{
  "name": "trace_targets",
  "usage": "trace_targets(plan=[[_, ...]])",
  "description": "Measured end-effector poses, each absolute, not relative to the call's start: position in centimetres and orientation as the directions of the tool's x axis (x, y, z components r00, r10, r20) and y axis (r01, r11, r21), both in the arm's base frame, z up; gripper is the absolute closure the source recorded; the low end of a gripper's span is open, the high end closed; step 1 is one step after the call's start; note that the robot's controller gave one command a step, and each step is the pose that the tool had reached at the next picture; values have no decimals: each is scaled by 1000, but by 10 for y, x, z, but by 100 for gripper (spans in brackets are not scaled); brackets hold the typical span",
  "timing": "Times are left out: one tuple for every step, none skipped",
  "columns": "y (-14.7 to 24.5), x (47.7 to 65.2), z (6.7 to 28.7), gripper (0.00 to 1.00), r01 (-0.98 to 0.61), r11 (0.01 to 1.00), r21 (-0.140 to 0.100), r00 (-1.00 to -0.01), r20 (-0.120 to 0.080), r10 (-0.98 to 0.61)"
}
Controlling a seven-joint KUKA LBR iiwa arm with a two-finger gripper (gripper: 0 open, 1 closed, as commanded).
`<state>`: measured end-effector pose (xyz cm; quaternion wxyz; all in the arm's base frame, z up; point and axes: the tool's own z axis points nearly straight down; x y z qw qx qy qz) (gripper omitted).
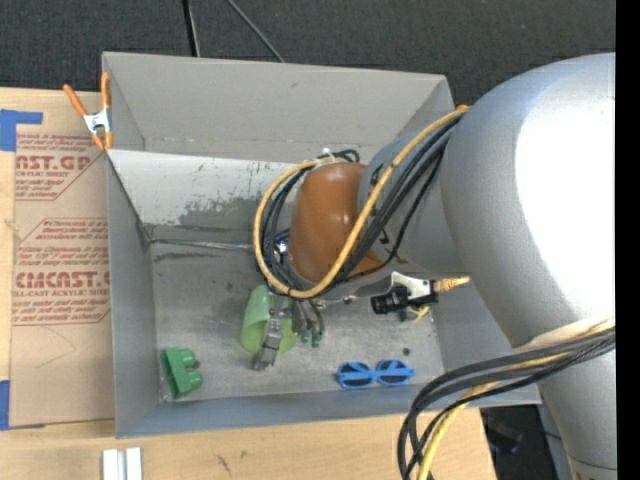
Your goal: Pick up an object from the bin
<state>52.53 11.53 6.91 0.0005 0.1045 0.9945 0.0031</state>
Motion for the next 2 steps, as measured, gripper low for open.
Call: trace_targets(plan=[[116,525,77,100,207,978,2,-978,0,207],[117,527,167,100,205,979,5,-979,-7,205]])
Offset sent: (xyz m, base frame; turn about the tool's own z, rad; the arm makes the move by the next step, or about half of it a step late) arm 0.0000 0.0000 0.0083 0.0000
